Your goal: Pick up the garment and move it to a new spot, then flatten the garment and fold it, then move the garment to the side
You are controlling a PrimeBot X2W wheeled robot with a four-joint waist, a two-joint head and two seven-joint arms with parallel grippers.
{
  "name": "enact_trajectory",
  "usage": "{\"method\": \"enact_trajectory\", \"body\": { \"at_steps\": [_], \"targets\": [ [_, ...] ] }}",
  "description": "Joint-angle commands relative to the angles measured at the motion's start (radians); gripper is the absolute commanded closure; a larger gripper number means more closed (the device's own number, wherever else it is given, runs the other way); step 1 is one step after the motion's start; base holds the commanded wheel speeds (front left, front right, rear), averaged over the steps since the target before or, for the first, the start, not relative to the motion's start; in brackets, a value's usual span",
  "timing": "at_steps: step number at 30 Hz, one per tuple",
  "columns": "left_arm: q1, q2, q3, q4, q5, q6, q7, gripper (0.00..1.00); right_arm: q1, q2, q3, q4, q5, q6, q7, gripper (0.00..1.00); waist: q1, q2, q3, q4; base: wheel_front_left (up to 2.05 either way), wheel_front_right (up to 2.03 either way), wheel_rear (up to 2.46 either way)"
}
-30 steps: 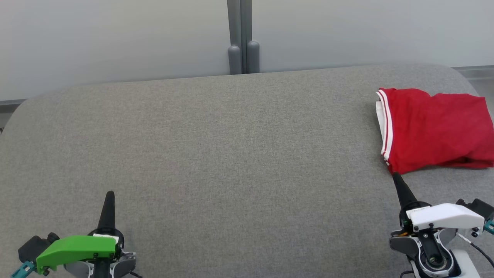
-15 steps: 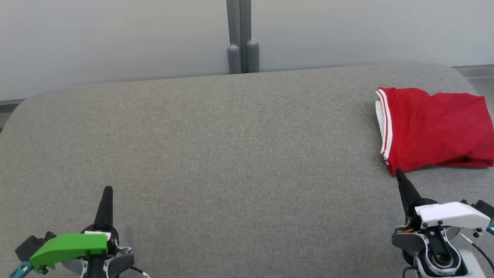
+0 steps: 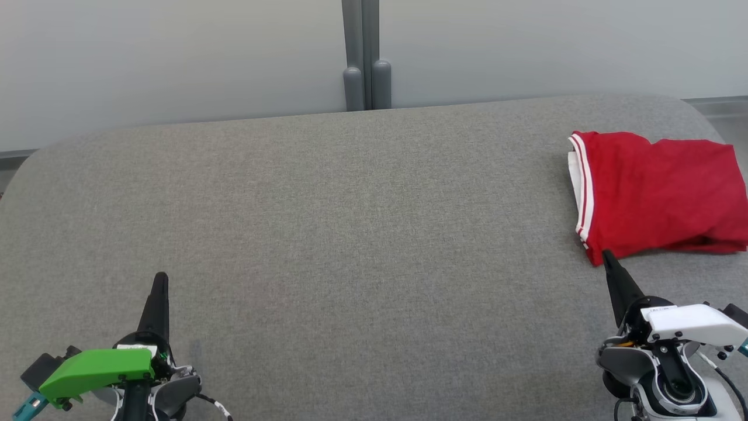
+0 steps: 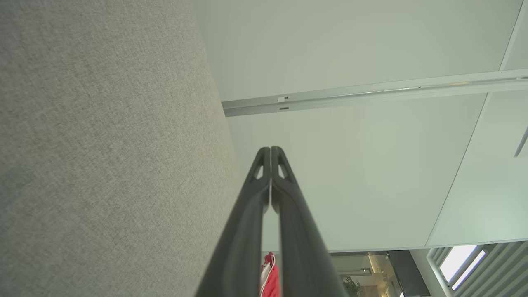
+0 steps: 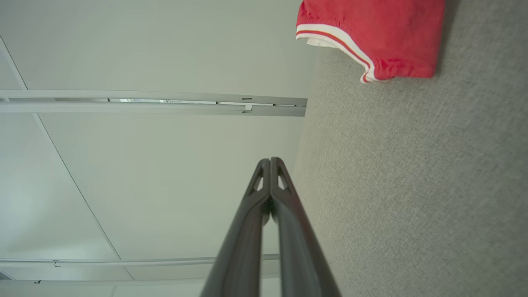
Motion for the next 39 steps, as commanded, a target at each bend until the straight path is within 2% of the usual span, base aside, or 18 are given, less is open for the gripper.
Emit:
{"method": "enact_trajectory", "body": {
  "at_steps": [1, 12, 39],
  "targets": [
    [-0.016, 0.007, 0.004, -0.008, -0.028, -0.006, 0.007, 1.0, 0.011, -0.005, -0.005, -0.009, 0.021, 0.0, 0.008, 1.0, 0.0, 0.0, 0.0, 0.0, 0.0, 0.0, 0.0],
    [-0.022, 0.008, 0.009, -0.018, -0.093, -0.01, 0.023, 1.0, 0.013, -0.005, -0.013, -0.021, 0.092, 0.0, 0.026, 1.0, 0.0, 0.0, 0.002, -0.001, 0.0, 0.0, 0.0],
    [-0.02, 0.008, 0.008, -0.018, -0.09, -0.011, 0.021, 1.0, 0.013, -0.005, -0.013, -0.02, 0.091, 0.0, 0.026, 1.0, 0.0, 0.0, 0.002, -0.002, 0.0, 0.0, 0.0]
  ]
}}
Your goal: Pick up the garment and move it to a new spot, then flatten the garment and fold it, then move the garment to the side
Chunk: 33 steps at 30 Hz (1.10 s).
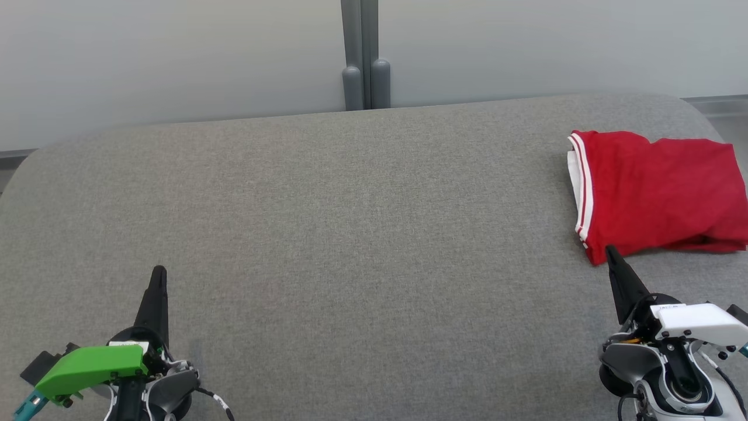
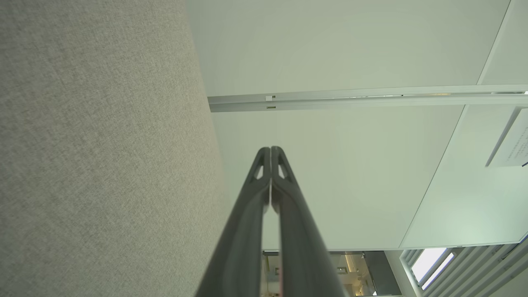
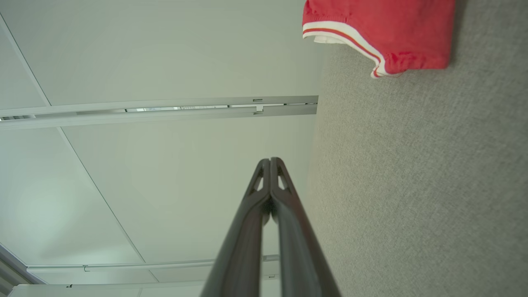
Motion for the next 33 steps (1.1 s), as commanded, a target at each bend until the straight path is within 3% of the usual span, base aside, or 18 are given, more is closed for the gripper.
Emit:
{"method": "enact_trajectory", "body": {
  "at_steps": [1, 33],
  "targets": [
    [-0.013, 0.007, 0.003, -0.004, -0.001, -0.007, 0.001, 1.0, 0.013, -0.004, -0.001, -0.004, 0.005, 0.0, 0.004, 1.0, 0.0, 0.0, 0.0, 0.0, 0.0, 0.0, 0.0],
    [-0.012, 0.007, 0.003, -0.004, -0.001, -0.007, 0.001, 1.0, 0.013, -0.004, 0.0, -0.004, 0.006, 0.0, 0.004, 1.0, 0.0, 0.0, 0.0, 0.0, 0.0, 0.0, 0.0]
  ]
}}
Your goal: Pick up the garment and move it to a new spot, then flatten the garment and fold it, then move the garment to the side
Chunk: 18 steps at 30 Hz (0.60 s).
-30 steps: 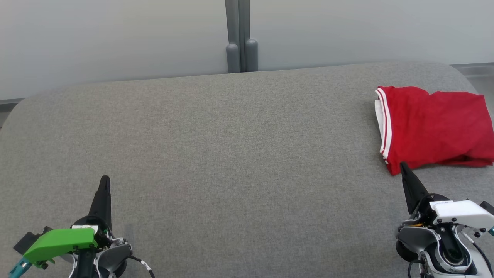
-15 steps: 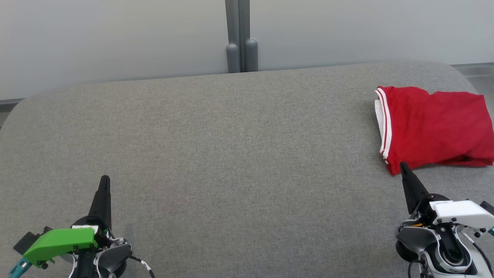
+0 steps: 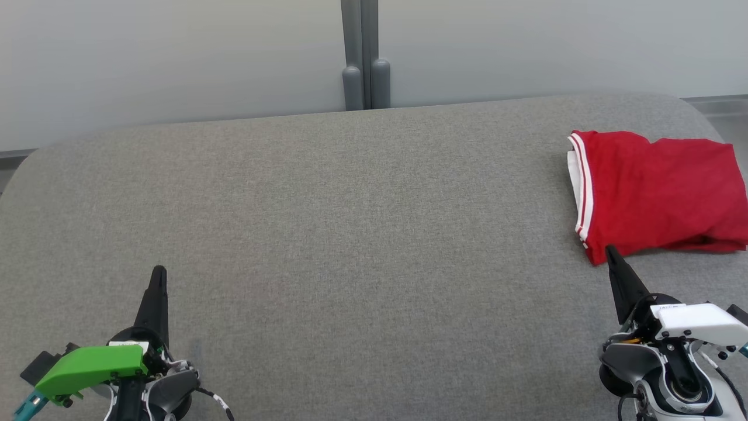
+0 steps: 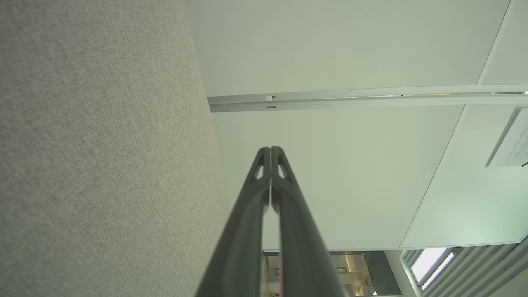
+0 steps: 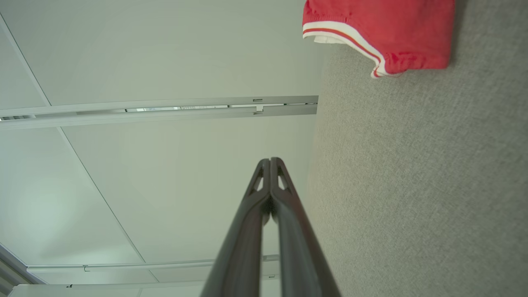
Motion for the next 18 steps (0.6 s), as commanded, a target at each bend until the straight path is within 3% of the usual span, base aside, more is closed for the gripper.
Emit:
{"method": "enact_trajectory", "body": {
  "at_steps": [1, 18],
  "targets": [
    [-0.012, 0.007, 0.003, -0.004, -0.001, -0.007, 0.001, 1.0, 0.013, -0.004, 0.0, -0.004, 0.006, 0.0, 0.004, 1.0, 0.0, 0.0, 0.0, 0.0, 0.0, 0.0, 0.0],
    [-0.012, 0.007, 0.003, -0.004, -0.001, -0.007, 0.001, 1.0, 0.013, -0.004, 0.0, -0.004, 0.006, 0.0, 0.003, 1.0, 0.0, 0.0, 0.0, 0.0, 0.0, 0.0, 0.0]
  ]
}}
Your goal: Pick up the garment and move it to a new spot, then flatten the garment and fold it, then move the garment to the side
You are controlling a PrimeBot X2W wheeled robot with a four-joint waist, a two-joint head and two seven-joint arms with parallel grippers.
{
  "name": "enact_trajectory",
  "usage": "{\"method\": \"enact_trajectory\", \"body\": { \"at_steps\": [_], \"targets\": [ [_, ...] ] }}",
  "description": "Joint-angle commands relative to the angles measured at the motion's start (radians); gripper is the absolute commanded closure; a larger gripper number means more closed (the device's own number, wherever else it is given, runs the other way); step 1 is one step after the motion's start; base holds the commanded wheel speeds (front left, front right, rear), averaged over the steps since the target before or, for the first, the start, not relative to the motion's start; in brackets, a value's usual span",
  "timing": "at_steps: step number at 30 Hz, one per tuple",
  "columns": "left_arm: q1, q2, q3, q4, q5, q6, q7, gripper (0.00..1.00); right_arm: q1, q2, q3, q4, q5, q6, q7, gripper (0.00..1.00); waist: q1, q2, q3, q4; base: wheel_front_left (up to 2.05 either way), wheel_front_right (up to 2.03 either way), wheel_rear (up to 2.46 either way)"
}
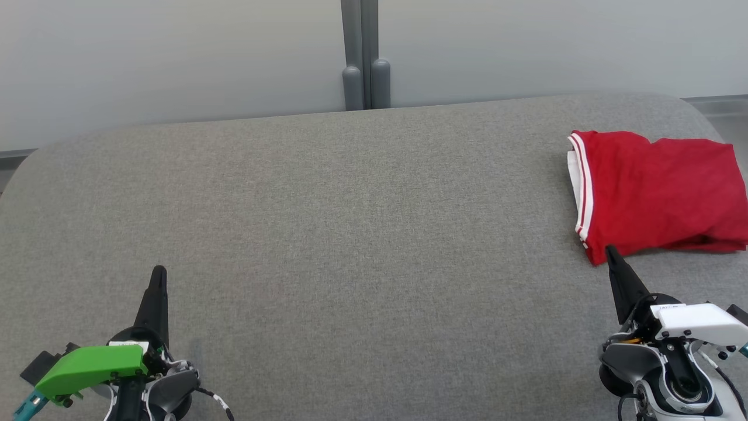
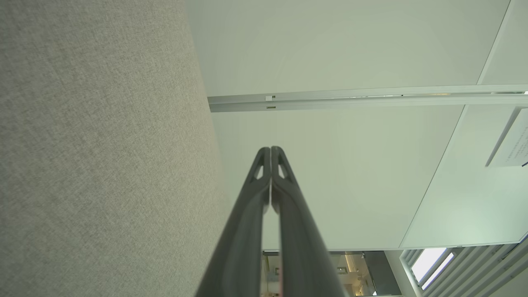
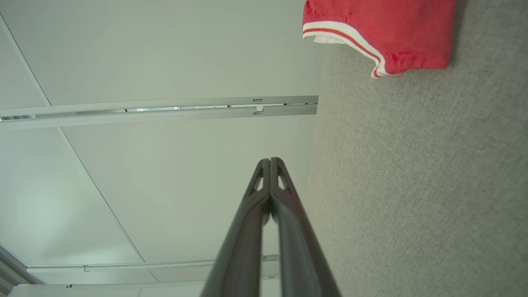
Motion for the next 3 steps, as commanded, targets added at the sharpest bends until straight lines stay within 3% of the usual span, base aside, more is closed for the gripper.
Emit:
{"method": "enact_trajectory", "body": {
  "at_steps": [1, 3],
  "targets": [
    [-0.012, 0.007, 0.003, -0.004, -0.001, -0.007, 0.001, 1.0, 0.013, -0.004, 0.0, -0.004, 0.005, 0.0, 0.003, 1.0, 0.0, 0.0, 0.0, 0.0, 0.0, 0.0, 0.0],
    [-0.012, 0.007, 0.003, -0.004, -0.001, -0.007, 0.001, 1.0, 0.013, -0.004, 0.0, -0.004, 0.005, 0.0, 0.003, 1.0, 0.0, 0.0, 0.0, 0.0, 0.0, 0.0, 0.0]
  ]
}}
